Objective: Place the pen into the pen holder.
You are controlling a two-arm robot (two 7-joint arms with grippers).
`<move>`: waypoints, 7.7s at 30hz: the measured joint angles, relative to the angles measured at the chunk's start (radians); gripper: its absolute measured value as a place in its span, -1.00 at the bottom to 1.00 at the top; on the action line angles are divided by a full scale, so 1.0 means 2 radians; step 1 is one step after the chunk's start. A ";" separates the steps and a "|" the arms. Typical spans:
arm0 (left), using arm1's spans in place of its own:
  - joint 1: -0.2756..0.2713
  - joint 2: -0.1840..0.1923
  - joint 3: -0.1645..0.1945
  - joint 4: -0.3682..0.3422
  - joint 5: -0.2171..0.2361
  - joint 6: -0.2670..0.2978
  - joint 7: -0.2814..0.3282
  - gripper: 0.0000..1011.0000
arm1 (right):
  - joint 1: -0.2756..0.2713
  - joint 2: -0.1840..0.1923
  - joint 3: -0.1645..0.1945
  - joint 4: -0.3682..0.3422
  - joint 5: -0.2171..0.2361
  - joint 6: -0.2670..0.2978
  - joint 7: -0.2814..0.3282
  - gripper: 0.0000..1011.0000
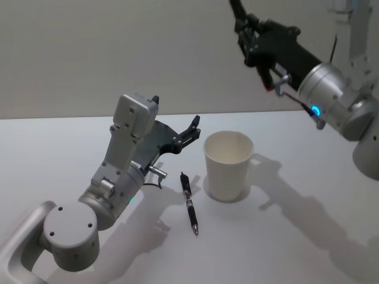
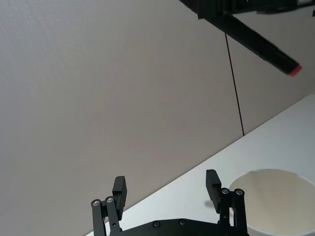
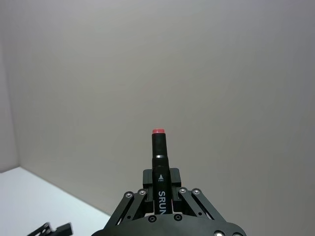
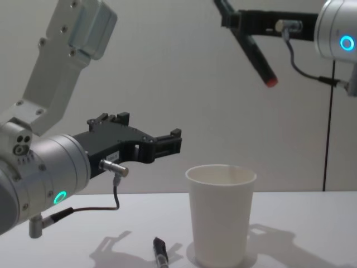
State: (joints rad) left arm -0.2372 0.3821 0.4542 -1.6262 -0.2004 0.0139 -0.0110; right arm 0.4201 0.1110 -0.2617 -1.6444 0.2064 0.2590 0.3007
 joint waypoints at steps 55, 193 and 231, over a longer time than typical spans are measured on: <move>0.000 0.000 0.000 0.000 0.000 0.000 0.000 0.98 | -0.035 -0.014 -0.060 0.073 -0.077 -0.093 0.020 -0.63; 0.000 0.000 0.000 0.000 0.000 0.000 0.000 0.98 | -0.013 0.140 0.024 0.048 -0.088 0.098 0.232 0.98; 0.000 0.000 0.000 0.000 0.000 0.000 0.000 0.98 | -0.012 0.152 0.019 0.064 -0.085 0.118 0.201 0.98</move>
State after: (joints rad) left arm -0.2372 0.3821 0.4542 -1.6262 -0.2004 0.0138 -0.0109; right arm 0.3964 0.4148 -0.2246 -1.5173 0.0358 0.4944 0.7031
